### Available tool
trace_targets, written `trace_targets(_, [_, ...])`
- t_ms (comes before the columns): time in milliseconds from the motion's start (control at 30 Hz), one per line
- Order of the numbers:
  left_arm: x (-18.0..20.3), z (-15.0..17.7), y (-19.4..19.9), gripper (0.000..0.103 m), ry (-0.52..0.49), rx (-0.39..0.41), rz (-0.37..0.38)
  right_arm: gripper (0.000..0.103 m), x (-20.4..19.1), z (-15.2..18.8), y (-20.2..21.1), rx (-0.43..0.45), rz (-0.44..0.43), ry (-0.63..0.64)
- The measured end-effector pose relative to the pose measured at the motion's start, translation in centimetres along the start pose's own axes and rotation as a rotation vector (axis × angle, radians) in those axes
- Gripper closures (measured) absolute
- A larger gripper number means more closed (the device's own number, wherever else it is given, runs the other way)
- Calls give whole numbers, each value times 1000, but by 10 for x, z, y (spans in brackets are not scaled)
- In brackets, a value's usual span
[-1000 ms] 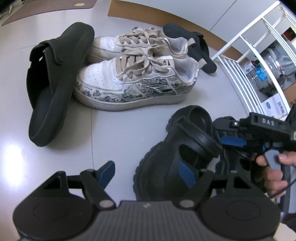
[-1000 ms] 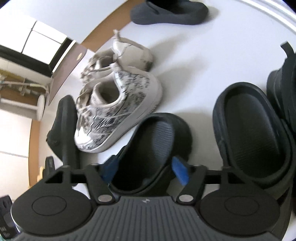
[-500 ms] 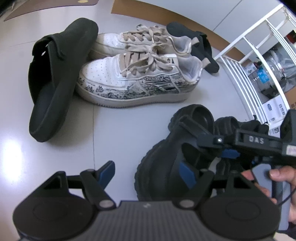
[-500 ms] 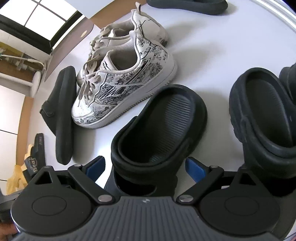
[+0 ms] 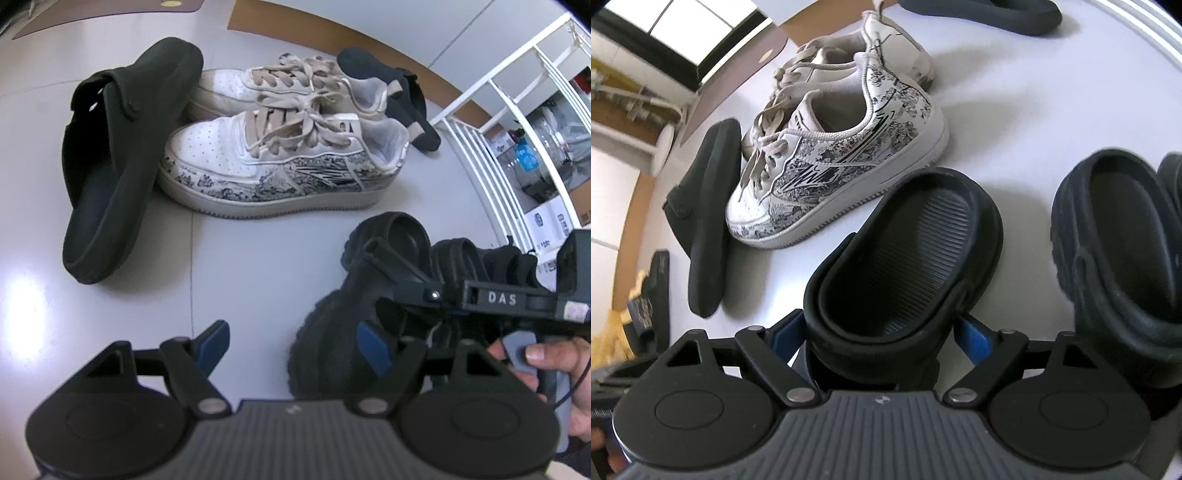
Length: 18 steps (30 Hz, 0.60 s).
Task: Organize scattered shoes
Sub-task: 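Carry the black slide with the right tool beside the black clog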
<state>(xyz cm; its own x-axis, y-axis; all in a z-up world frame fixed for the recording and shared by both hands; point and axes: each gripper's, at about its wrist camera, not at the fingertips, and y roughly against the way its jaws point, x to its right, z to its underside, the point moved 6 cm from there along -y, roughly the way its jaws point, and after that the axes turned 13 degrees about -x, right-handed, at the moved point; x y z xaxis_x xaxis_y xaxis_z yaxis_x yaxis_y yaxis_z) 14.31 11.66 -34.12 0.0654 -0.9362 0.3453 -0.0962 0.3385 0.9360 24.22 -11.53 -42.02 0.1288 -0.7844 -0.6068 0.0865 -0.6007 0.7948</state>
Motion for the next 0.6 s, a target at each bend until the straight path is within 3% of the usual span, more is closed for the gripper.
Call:
trace_targets(433, [14, -1, -6, 24, -25, -13, -2, 16, -1, 0, 19, -67, 104, 223])
trace_targets(500, [15, -1, -7, 24, -27, -15, -3, 17, 0, -1, 23, -48, 136, 243])
trace_targets(600, [16, -1, -8, 24, -28, -15, -4, 15, 1, -4, 27, -36, 117, 231])
